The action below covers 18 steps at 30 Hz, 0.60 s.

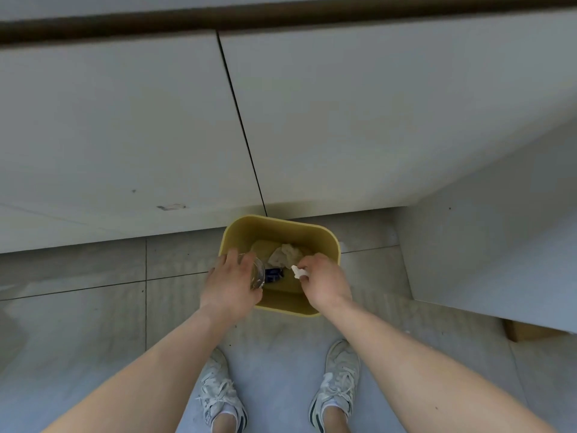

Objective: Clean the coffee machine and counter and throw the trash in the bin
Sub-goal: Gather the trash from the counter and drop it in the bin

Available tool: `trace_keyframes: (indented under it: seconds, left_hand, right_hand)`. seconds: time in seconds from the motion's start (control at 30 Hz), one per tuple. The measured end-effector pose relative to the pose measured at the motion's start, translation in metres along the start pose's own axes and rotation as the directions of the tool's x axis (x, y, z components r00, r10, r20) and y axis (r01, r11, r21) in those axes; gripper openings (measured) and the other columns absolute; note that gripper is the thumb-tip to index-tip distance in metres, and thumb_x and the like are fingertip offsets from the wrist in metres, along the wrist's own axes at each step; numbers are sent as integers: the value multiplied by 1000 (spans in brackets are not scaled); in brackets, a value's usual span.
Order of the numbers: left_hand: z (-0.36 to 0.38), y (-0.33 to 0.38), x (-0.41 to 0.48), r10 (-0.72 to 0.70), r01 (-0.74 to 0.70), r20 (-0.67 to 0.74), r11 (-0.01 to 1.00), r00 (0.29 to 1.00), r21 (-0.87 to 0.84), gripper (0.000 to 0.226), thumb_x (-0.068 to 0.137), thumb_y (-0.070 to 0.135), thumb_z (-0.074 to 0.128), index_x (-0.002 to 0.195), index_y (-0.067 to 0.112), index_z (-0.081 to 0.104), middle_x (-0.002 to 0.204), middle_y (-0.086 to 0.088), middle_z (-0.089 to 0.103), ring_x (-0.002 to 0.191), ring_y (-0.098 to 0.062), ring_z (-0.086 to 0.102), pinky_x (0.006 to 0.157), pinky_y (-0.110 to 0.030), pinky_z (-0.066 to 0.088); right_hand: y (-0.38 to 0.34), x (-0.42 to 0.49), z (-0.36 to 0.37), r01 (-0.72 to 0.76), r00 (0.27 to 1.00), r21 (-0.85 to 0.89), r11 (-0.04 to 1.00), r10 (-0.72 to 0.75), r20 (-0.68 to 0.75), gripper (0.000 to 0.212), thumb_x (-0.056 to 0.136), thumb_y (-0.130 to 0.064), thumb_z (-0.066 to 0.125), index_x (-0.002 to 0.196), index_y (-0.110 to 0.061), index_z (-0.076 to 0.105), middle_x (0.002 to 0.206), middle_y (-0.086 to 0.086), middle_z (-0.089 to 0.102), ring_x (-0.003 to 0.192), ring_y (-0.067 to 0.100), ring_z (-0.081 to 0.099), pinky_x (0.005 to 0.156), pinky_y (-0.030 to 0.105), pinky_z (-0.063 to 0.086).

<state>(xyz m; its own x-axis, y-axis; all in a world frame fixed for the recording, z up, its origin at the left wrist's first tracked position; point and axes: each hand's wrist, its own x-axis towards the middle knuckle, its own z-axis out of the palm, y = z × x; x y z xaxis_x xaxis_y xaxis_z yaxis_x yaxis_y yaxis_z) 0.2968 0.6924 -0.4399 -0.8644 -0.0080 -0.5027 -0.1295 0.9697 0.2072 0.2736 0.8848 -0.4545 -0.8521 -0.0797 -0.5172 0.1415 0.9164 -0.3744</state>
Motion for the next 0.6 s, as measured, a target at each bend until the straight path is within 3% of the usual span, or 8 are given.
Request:
trace_keyframes:
  seconds: [0.1, 0.2, 0.27, 0.47, 0.6]
  left_hand:
    - [11, 0, 7, 8, -8, -15, 1000, 1000, -10, 75, 79, 42, 70, 143, 31, 33, 142, -1, 40, 128, -26, 45, 99, -42, 46]
    - [16, -2, 10, 31, -31, 24, 999, 999, -11, 88, 79, 45, 72, 150, 37, 21, 162, -1, 18, 148, -28, 23, 117, -50, 29]
    - [14, -2, 10, 29, -29, 31, 1000, 999, -8, 93, 79, 46, 74, 151, 38, 17, 165, 1, 10, 151, -27, 15, 119, -52, 23]
    - [1, -4, 5, 21, -21, 8, 1000, 1000, 4, 90, 81, 45, 70, 152, 37, 16, 165, -1, 12, 151, -27, 16, 120, -51, 24]
    - [-3, -5, 1, 42, -42, 4, 999, 999, 27, 87, 81, 47, 66, 152, 36, 16, 164, -1, 13, 151, -26, 13, 121, -52, 19]
  right_hand:
    - [5, 4, 8, -10, 1000, 26, 1000, 10, 1, 27, 95, -19, 60, 121, -29, 65, 121, -3, 60, 99, 20, 64, 82, 32, 57]
    - [7, 3, 8, -12, 1000, 47, 999, 11, 10, 32, 94, -24, 63, 126, -29, 61, 129, -4, 56, 107, 22, 60, 89, 35, 56]
    - [9, 2, 4, -9, 1000, 50, 999, 8, 12, 33, 94, -25, 63, 127, -29, 60, 132, -4, 55, 111, 22, 58, 92, 35, 55]
    - [7, -3, -8, 13, 1000, 17, 1000, -13, 20, 36, 95, -24, 60, 131, -26, 58, 134, -2, 54, 117, 23, 55, 97, 36, 51]
    - [1, -3, -14, 29, 999, -5, 1000, -29, 20, 37, 95, -25, 59, 132, -27, 56, 134, -2, 54, 116, 24, 55, 93, 36, 52]
